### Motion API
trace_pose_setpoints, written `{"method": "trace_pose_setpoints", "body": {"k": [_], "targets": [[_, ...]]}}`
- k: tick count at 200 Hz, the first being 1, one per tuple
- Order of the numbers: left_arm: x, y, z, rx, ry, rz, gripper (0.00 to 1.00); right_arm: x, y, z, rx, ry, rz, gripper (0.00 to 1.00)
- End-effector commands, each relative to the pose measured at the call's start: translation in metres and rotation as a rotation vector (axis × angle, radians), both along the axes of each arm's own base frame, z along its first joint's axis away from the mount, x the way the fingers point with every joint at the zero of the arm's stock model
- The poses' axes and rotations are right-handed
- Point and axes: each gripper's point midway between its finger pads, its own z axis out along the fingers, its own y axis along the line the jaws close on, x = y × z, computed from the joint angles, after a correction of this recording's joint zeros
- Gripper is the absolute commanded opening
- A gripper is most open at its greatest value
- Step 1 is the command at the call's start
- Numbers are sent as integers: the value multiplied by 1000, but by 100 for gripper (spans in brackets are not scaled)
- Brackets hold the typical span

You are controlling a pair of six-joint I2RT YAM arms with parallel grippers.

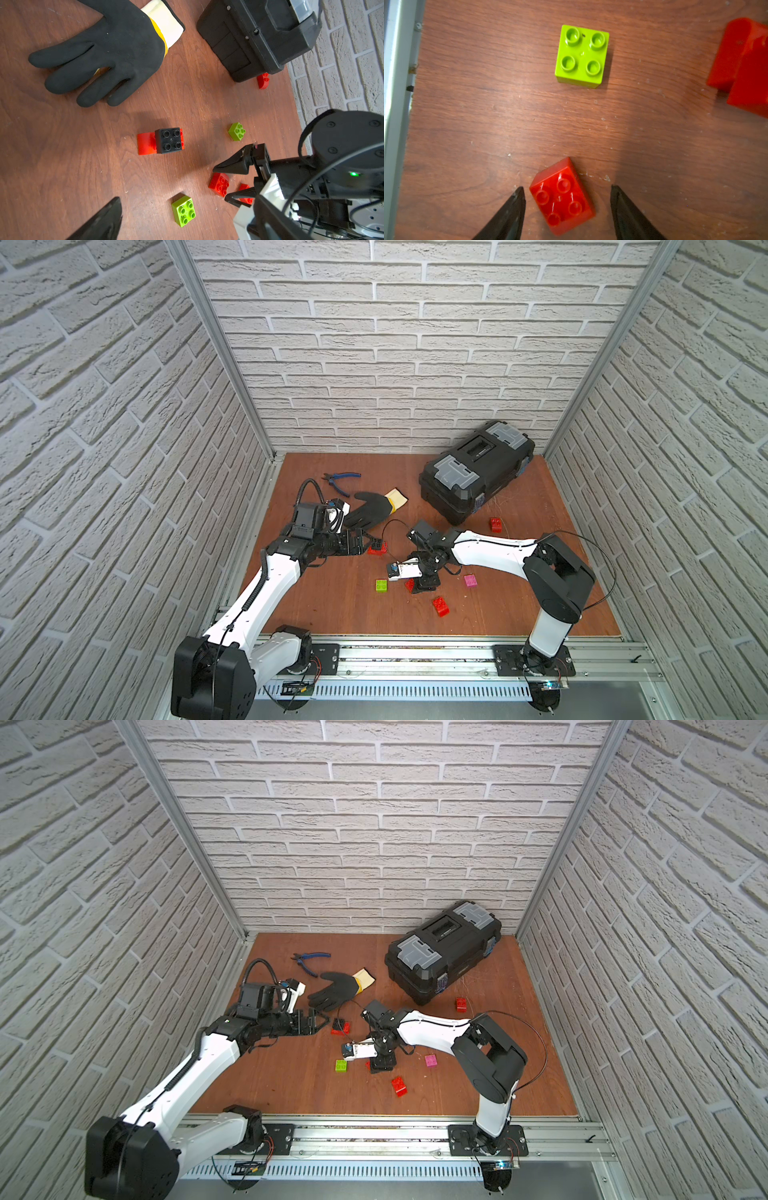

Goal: Assemble the letter s with lego
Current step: Pick up the lego brick from the center of the board.

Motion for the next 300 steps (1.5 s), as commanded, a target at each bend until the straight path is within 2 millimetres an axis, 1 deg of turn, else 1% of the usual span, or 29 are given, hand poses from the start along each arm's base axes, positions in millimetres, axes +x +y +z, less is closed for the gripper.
{"method": "trace_pose_setpoints", "body": {"k": [1, 38, 95, 159, 190, 209, 244, 276, 300], "targets": [[2, 2, -1, 5, -15, -8, 98, -5, 3, 5, 12, 15, 27, 63], [2, 2, -1, 7, -16, -10, 98, -3, -1, -1, -29, -11, 40, 55], [3, 2, -3, 13, -14, -9, 98, -3, 2, -4, -47, -37, 50, 44], [3, 3, -4, 19, -10, -11, 98, -3, 7, -1, -52, -22, 35, 36], [5, 4, -2, 19, -15, -5, 98, -5, 9, 1, -60, -26, 26, 34], [6, 7, 0, 13, -17, 10, 98, -6, 13, 10, -37, -28, -8, 32], [8, 12, 4, -1, -24, 31, 98, -8, 30, 39, 43, -18, -126, 29], [10, 11, 3, -20, -28, 33, 98, -8, 39, 49, 79, 1, -247, 29], [10, 11, 4, -26, -31, 36, 98, -12, 51, 55, 113, 23, -276, 30]]}}
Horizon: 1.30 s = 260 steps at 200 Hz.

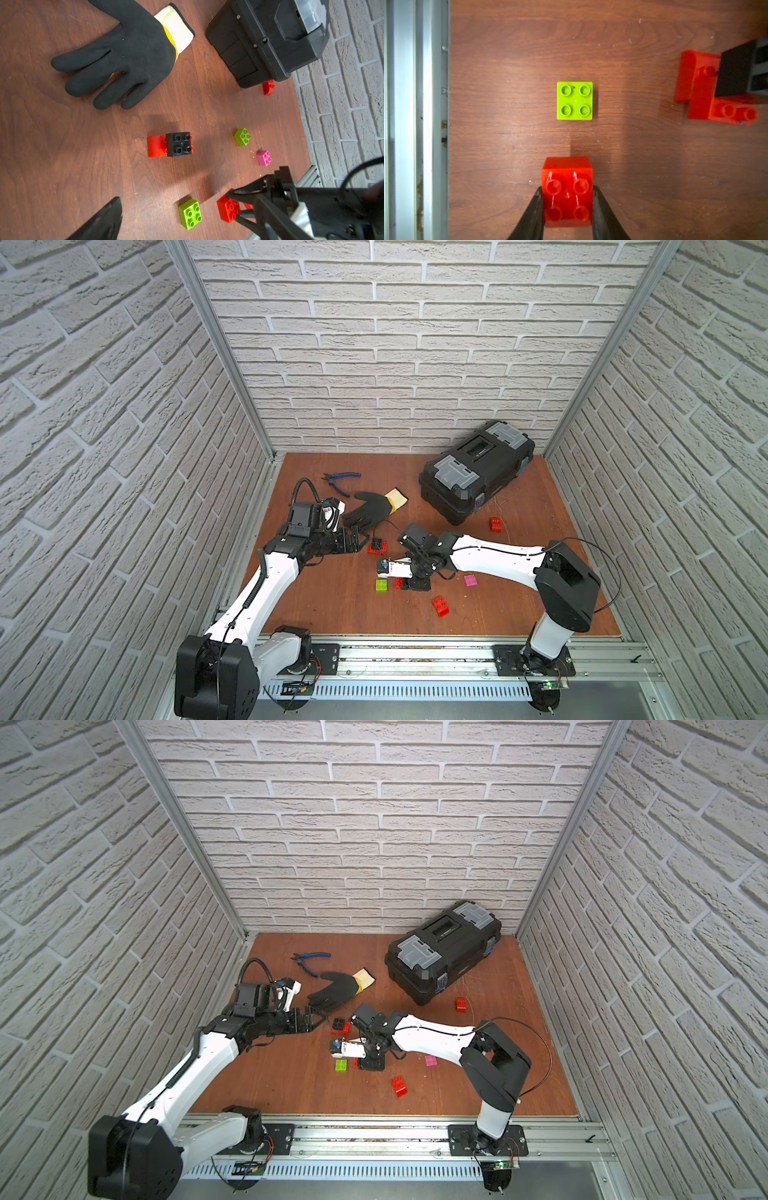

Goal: Assemble the letter s with lego
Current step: Pick up the lego brick from the center of the board, then assemble the lego brick with the lego brick.

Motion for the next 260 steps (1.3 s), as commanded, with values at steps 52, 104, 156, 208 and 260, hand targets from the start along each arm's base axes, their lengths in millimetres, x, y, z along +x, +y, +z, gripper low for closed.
{"method": "trace_pose_setpoints", "body": {"k": [52, 104, 156, 208, 260], "targets": [[3, 1, 7, -23, -39, 1, 98, 2, 31, 17, 41, 21, -82, 30], [4, 2, 7, -22, -34, 7, 98, 1, 38, 5, 10, 36, -32, 29], [5, 3, 5, -24, -32, 10, 98, 3, 39, -5, -20, 33, -20, 29], [6, 2, 5, -27, -33, 7, 98, 5, 42, -11, -34, 27, -5, 28], [4, 2, 4, -26, -29, 6, 98, 3, 38, -19, -89, 15, 25, 28]]}}
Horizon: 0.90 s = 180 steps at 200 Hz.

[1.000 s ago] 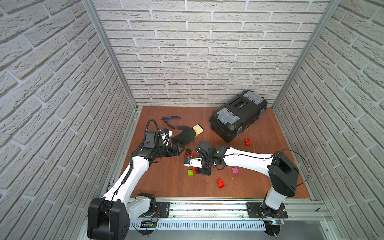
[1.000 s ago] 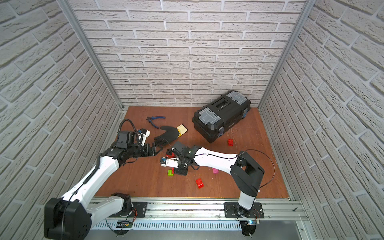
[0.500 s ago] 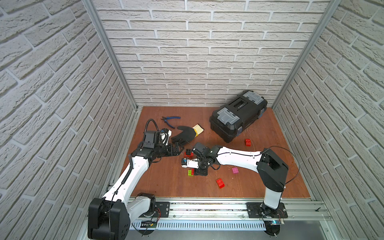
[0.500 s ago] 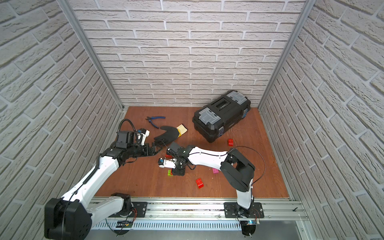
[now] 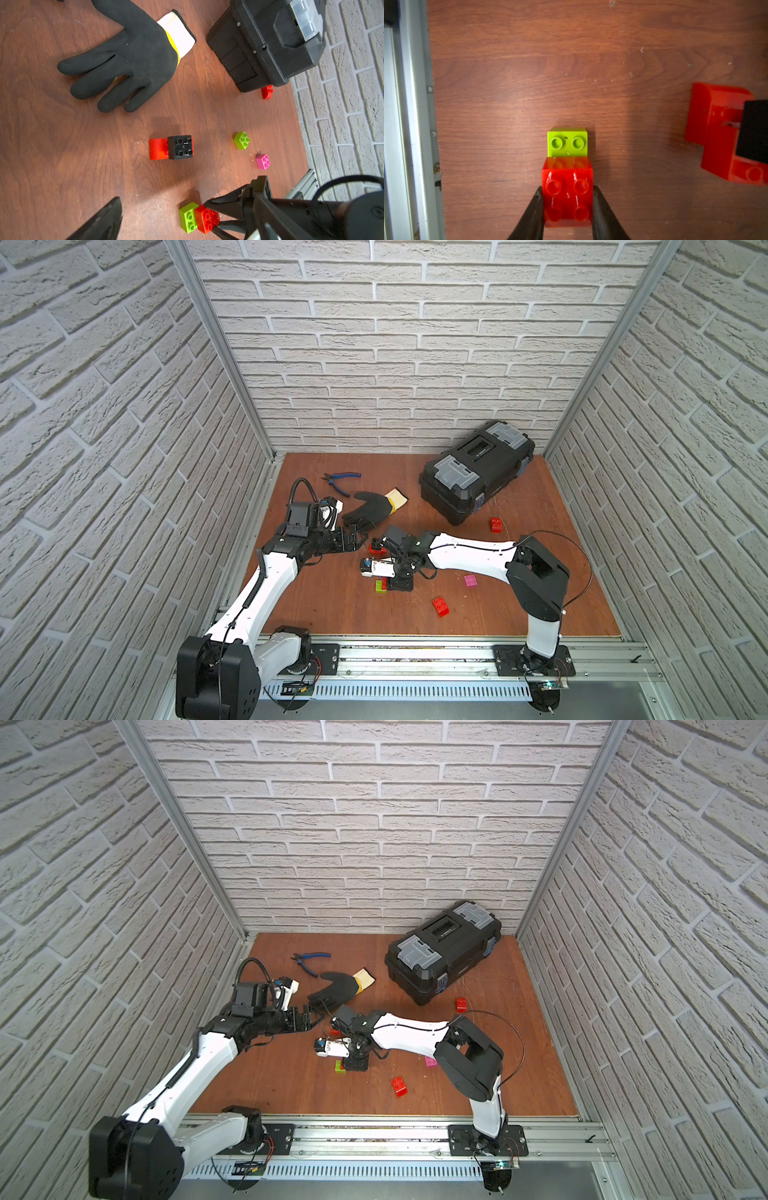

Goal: Assemble the letter s with lego
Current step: Assemble the lego brick with the lego brick.

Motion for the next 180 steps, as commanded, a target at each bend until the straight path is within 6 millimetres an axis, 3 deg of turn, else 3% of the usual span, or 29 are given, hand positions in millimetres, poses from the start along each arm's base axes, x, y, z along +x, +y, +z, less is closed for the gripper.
{"method": "trace_pose_setpoints", "body": {"k": [1, 83, 87, 102, 180], "targets": [[2, -1, 2, -16, -24, -7, 98, -4, 1, -4, -35, -10, 38, 28], [2, -1, 1, -13, -20, -7, 98, -1, -9, -15, -154, -57, 19, 28], [2, -1, 1, -12, -20, -7, 98, -2, -13, -27, -186, -43, 16, 28], [2, -1, 0, -10, -19, -7, 98, -1, -15, -30, -204, -38, -7, 27], [3, -1, 0, -10, -17, -7, 98, -9, -18, -22, -195, 0, -41, 27]]}}
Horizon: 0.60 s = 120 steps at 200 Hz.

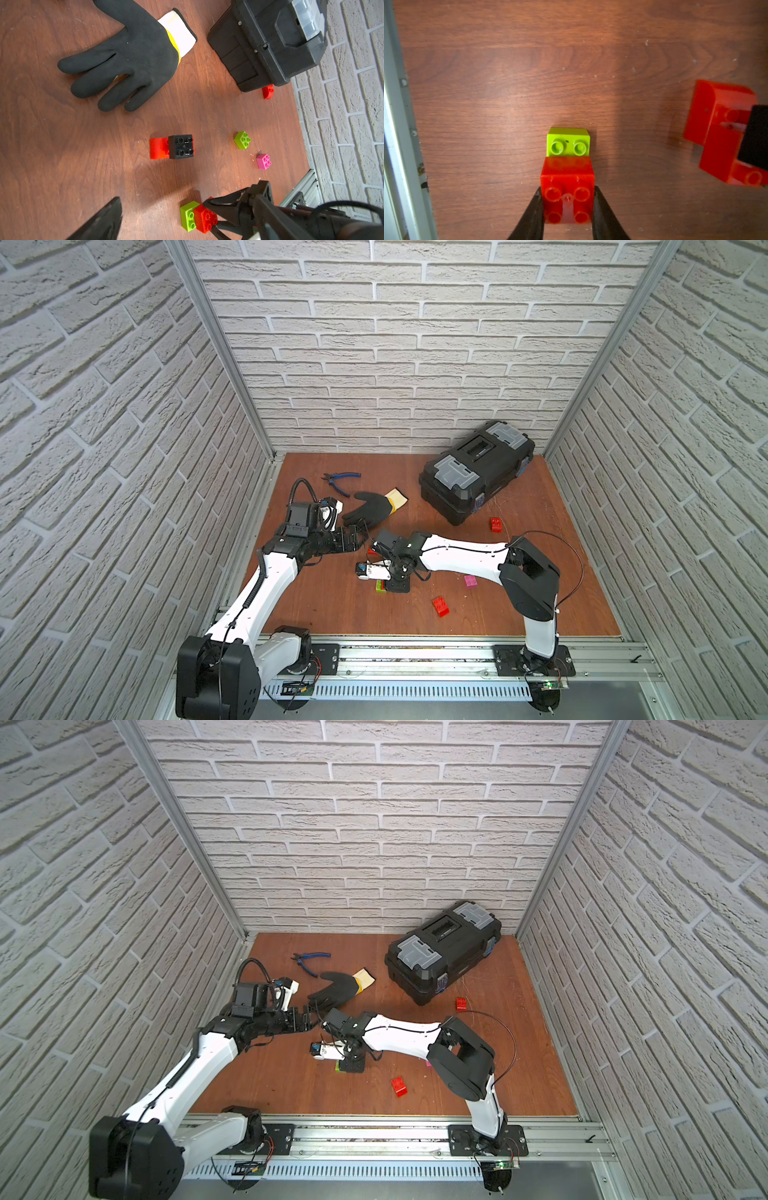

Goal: Assemble the letter s with lego
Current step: Assemble the lego brick with the lego brick.

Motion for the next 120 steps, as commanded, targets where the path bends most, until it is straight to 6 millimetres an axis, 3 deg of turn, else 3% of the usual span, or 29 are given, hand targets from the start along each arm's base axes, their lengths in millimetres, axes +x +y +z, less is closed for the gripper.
{"method": "trace_pose_setpoints", "body": {"k": [1, 52, 59, 80, 85, 120], "targets": [[3, -1, 2, -11, -20, -8, 98, -10, -18, -16, -89, 42, -26, 27], [1, 0, 0, -7, -18, -6, 98, -13, -23, -15, -116, 52, -47, 26], [2, 0, 0, -6, -18, -5, 98, -11, -22, -5, -96, 38, -49, 26], [3, -1, 1, -9, -21, -7, 98, -11, -25, -5, -128, 38, -42, 26], [2, 0, 1, -9, -20, -7, 98, -12, -28, -16, -160, 53, -41, 26], [1, 0, 0, -7, -20, -6, 98, -13, -29, -14, -194, 54, -39, 26]]}}
